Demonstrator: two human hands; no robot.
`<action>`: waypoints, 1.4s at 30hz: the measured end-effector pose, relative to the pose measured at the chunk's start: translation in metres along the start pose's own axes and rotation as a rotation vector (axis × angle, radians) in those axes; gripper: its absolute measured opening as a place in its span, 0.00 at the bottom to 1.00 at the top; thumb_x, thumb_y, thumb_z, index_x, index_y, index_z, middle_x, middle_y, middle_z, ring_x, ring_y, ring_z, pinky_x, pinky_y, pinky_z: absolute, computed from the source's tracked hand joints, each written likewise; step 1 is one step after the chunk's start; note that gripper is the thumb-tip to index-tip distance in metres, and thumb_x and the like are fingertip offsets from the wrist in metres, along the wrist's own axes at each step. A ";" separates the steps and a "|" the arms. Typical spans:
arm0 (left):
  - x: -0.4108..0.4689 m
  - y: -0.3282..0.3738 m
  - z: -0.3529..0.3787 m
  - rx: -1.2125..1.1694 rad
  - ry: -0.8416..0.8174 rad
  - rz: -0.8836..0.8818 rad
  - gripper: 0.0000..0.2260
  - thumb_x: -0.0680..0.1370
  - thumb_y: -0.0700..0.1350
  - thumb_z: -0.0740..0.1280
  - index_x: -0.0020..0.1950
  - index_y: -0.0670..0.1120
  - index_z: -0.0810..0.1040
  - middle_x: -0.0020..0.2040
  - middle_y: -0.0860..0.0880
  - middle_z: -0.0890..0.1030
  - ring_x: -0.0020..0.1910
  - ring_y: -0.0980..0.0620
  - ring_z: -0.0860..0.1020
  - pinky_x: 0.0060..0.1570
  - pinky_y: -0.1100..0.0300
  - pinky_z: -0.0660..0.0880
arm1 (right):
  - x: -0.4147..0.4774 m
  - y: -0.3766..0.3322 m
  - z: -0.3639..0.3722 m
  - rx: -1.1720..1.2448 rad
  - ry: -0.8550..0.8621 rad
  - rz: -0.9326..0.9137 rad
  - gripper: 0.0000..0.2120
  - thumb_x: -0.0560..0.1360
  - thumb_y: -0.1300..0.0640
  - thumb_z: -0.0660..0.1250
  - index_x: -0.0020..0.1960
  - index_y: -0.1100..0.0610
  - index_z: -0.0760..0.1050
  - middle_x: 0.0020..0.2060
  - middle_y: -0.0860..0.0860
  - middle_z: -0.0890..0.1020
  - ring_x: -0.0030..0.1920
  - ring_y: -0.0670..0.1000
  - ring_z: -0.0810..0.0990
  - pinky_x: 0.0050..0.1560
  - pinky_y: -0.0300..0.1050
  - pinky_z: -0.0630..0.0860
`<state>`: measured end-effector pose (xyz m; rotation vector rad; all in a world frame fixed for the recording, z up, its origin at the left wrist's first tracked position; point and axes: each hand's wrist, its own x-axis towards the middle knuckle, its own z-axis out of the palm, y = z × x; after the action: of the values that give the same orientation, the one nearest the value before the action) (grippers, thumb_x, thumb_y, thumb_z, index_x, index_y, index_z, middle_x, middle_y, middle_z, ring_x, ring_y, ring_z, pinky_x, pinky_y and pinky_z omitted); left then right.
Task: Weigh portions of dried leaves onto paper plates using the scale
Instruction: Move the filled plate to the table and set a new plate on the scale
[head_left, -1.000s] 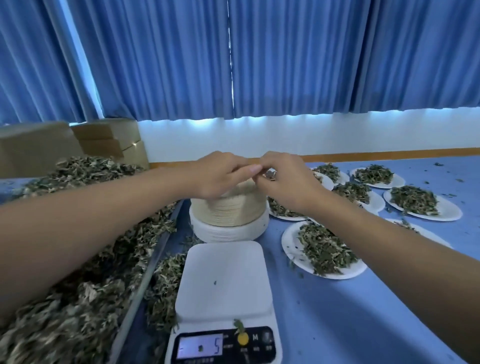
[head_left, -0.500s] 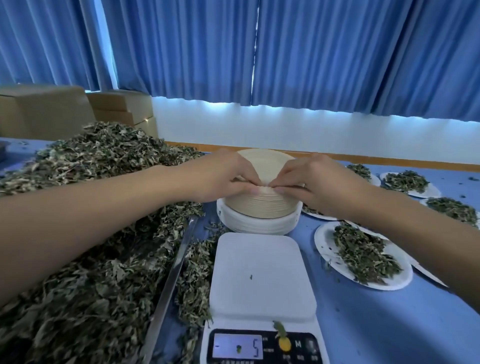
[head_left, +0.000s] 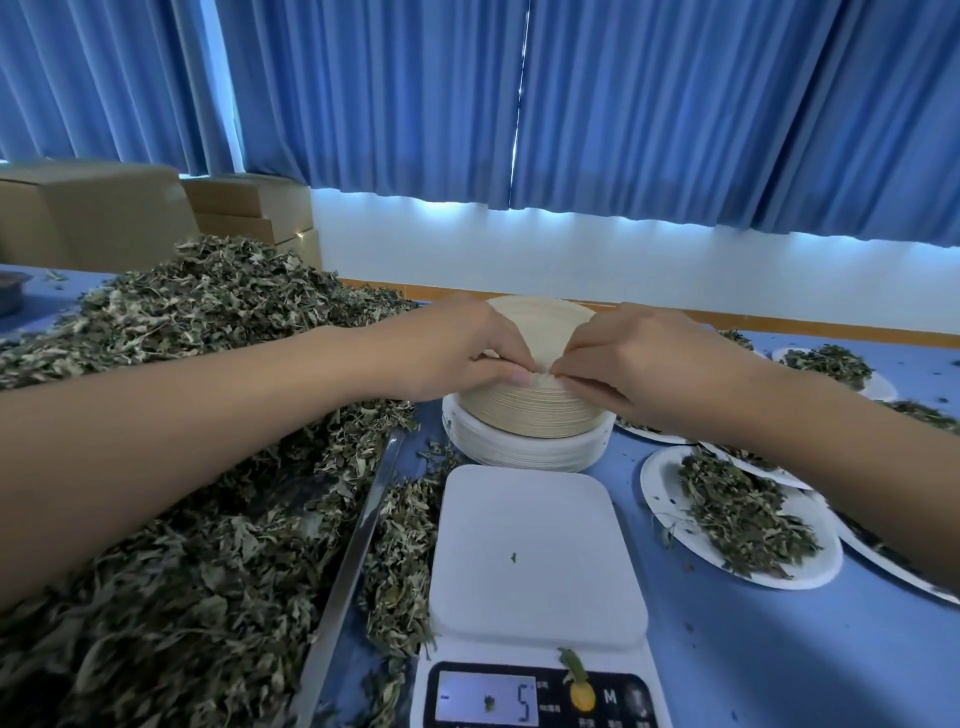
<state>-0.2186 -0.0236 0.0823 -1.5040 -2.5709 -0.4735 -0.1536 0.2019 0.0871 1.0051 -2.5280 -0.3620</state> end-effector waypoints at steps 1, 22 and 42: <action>0.000 0.000 0.000 0.003 0.000 0.000 0.09 0.81 0.46 0.68 0.57 0.47 0.86 0.51 0.59 0.82 0.53 0.58 0.79 0.60 0.55 0.73 | 0.001 0.001 0.001 -0.008 -0.019 0.017 0.17 0.86 0.51 0.55 0.60 0.54 0.82 0.49 0.51 0.82 0.53 0.56 0.79 0.56 0.52 0.73; -0.002 -0.002 -0.013 0.031 0.034 0.023 0.11 0.83 0.46 0.64 0.59 0.46 0.84 0.55 0.54 0.83 0.56 0.54 0.79 0.60 0.51 0.74 | 0.007 0.000 -0.015 0.274 0.098 0.106 0.15 0.82 0.48 0.63 0.56 0.52 0.86 0.48 0.48 0.85 0.46 0.53 0.83 0.47 0.57 0.79; -0.007 0.002 -0.016 0.028 0.075 -0.019 0.10 0.81 0.52 0.67 0.58 0.51 0.84 0.53 0.59 0.82 0.53 0.59 0.78 0.57 0.52 0.75 | 0.008 0.001 -0.015 -0.091 0.032 -0.003 0.23 0.86 0.48 0.50 0.55 0.56 0.83 0.44 0.52 0.83 0.46 0.57 0.80 0.51 0.53 0.75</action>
<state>-0.2137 -0.0340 0.0962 -1.4268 -2.5261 -0.4845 -0.1530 0.1951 0.1030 0.9727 -2.4583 -0.4543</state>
